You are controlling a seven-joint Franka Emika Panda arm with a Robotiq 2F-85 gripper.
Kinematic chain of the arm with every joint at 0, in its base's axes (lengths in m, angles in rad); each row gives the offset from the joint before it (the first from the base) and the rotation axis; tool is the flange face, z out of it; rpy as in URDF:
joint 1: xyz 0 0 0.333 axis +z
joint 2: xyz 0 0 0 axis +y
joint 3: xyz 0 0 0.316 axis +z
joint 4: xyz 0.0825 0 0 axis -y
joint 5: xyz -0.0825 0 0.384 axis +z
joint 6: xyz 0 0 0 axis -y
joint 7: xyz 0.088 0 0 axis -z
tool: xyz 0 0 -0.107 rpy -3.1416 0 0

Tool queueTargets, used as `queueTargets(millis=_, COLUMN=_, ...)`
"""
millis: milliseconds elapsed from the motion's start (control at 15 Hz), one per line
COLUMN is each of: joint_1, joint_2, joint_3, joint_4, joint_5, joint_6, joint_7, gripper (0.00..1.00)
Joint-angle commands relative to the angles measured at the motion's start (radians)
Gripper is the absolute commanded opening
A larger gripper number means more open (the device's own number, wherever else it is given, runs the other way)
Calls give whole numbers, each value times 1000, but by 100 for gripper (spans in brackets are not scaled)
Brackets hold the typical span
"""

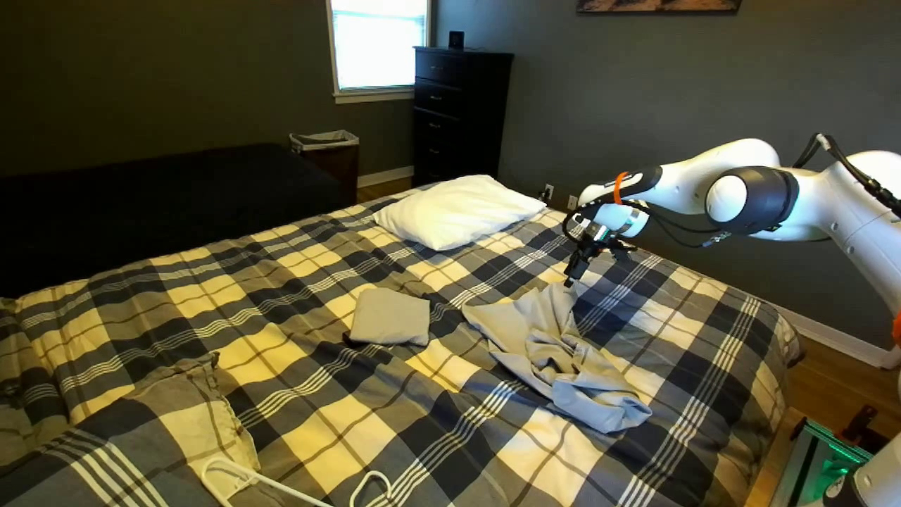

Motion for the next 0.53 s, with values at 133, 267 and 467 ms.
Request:
queueTargets(millis=133, joint_1=-36, joint_2=129, joint_3=40, joint_4=187, joint_5=4, joint_6=-153, joint_7=26, gripper=75)
queueTargets(millis=267, joint_1=-40, joint_2=159, joint_3=43, joint_4=230, joint_5=5, joint_6=-205, joint_7=30, gripper=58)
queueTargets(millis=467, joint_1=-41, joint_2=196, joint_3=42, joint_4=292, joint_5=3, joint_6=-266, joint_7=42, gripper=35)
